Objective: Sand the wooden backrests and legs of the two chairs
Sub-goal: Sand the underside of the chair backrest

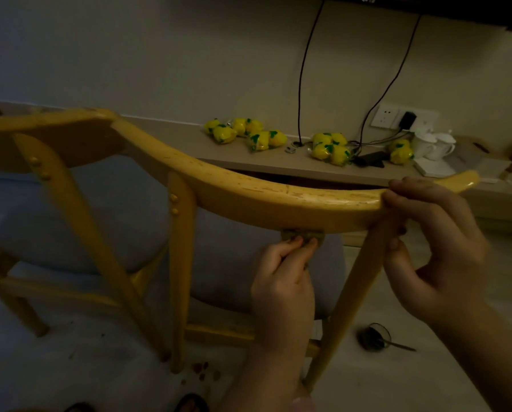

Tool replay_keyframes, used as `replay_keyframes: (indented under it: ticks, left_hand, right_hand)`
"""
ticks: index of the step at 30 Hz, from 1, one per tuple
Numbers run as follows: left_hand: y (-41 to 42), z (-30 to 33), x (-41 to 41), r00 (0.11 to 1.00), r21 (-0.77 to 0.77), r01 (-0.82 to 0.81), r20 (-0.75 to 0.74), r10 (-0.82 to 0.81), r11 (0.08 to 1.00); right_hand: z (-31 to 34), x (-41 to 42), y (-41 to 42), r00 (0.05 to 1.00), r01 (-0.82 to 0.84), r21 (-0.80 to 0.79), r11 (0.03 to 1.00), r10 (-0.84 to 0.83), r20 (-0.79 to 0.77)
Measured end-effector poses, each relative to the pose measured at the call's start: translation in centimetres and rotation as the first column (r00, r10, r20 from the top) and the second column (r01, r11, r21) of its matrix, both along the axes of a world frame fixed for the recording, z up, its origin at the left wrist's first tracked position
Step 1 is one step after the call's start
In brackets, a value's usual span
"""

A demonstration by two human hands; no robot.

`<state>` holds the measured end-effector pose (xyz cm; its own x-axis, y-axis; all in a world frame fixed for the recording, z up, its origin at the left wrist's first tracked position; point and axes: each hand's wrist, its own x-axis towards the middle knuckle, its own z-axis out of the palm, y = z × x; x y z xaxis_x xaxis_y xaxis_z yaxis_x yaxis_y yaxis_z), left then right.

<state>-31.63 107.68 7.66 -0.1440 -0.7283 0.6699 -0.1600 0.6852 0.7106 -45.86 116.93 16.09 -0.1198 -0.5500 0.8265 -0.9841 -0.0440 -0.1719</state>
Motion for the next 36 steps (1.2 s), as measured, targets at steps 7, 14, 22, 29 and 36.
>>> replay_keyframes:
  ticks: [7,14,22,29,36]
  left_hand:
    - [1.7,2.0,-1.8,0.99,-0.1,0.054,-0.125,-0.066,0.994]
    - [2.6,0.5,-3.7,0.994,0.055,0.11,-0.016,-0.11,0.992]
    - [3.9,1.7,-5.5,0.983,-0.008,0.158,-0.093,-0.158,0.987]
    - [2.8,2.6,-2.8,0.994,-0.027,0.109,-0.011,-0.109,0.994]
    - [-3.1,3.5,5.4,0.981,-0.084,-0.183,0.054,0.188,0.979]
  right_hand:
    - [-0.1,-0.3,0.3,1.0,-0.018,0.022,1.0,0.018,0.022]
    - [-0.3,-0.5,0.3,0.999,-0.039,0.008,0.999,0.039,0.03]
    - [-0.2,-0.6,0.3,0.998,-0.058,0.005,0.998,0.058,0.034]
    - [0.1,-0.7,0.5,0.997,-0.073,0.034,0.997,0.072,0.027]
    - [0.0,-0.9,0.5,0.998,-0.057,0.062,0.996,0.057,0.001]
